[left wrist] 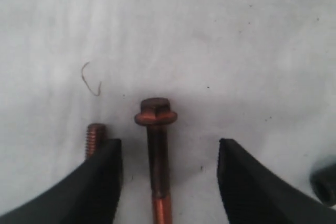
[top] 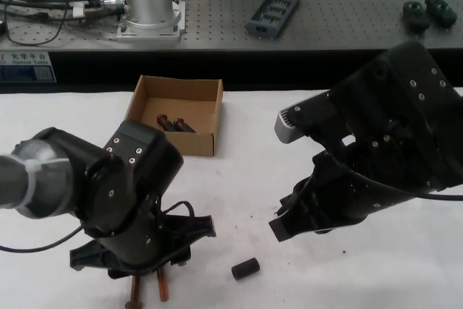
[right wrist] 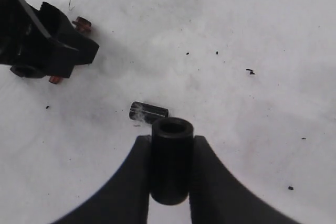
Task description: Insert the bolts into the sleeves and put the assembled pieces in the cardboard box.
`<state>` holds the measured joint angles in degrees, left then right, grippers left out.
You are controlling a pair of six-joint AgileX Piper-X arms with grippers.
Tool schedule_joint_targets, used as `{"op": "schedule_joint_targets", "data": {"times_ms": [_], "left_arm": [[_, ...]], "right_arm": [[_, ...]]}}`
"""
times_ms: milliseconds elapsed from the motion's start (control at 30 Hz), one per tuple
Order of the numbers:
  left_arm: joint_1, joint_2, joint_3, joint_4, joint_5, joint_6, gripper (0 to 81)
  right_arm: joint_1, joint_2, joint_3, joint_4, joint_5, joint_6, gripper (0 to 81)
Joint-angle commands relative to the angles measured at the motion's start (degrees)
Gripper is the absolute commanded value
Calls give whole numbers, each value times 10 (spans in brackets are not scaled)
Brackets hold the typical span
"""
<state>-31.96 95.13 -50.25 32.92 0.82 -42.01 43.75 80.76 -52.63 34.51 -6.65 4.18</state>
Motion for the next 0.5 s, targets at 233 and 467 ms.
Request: {"op": "schedule_joint_targets", "data": {"times_ms": [233, 467], "left_arm": [[-2, 45, -7, -8, 11, -20, 310], [-2, 52, -7, -10, 37, -31, 11]], "right_arm": [[-4, -8, -2, 12, -2, 1, 46], [-4, -15, -2, 11, -2, 1, 46]]}}
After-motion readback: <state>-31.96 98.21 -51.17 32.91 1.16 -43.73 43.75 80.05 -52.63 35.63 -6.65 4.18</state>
